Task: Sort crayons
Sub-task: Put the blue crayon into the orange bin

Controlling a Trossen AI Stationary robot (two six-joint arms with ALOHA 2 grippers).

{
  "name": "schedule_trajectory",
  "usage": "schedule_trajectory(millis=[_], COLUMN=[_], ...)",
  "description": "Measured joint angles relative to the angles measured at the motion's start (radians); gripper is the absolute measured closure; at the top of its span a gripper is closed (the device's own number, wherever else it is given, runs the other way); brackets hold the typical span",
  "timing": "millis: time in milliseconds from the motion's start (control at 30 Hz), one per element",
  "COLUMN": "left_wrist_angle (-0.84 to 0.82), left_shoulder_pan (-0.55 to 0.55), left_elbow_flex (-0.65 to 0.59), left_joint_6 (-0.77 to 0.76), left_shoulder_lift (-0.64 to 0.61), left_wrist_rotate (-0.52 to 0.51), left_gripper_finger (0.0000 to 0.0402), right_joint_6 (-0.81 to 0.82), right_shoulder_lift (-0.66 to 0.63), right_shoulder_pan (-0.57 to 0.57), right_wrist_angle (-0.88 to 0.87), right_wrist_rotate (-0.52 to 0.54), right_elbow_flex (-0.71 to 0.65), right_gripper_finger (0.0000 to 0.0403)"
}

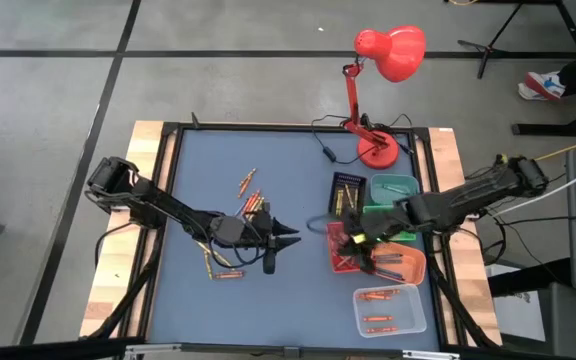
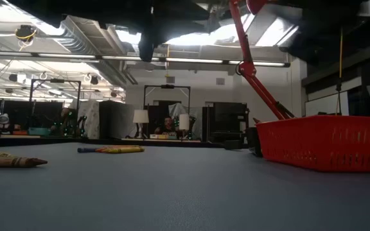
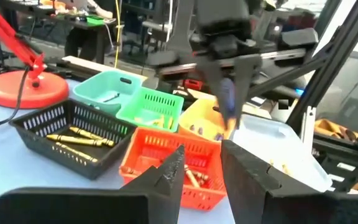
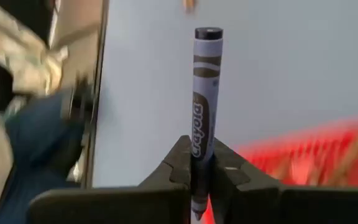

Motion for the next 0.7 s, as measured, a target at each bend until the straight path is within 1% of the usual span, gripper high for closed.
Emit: schedule_trajectory(millis=[133, 300, 367, 567, 700], left_wrist_angle=[-0.01, -0.026, -0.036, -0.051, -0.054], left_shoulder_pan=[0.0, 0.001, 0.001, 0.001, 0.001], left_elbow_flex=[0.0, 0.0, 0.0, 0.0, 0.0], left_joint_6=[0.0, 0.0, 0.0, 0.001, 0.001], left_shoulder_lift=[0.0, 0.0, 0.0, 0.0, 0.0], left_wrist_rotate=[0.0, -0.004, -0.004, -0.006, -0.006], left_gripper_finger=[0.031, 0.031, 0.031, 0.031, 0.031], right_joint_6=[0.122, 0.24, 0.268, 0.367, 0.434], right_shoulder_lift=[-0.052, -0.071, -0.071, -0.07, -0.07], right_shoulder_pan=[0.103, 0.237, 0.281, 0.365, 0.379], right_wrist_angle=[-0.184, -0.326, -0.377, -0.561, -0.618], right_wrist_rotate=[-0.018, -0.018, -0.011, 0.043, 0.056], right_elbow_flex=[0.0, 0.0, 0.0, 0.0, 0.0], right_gripper_finger=[0.0388, 0.0364, 0.0361, 0.0368, 0.0368])
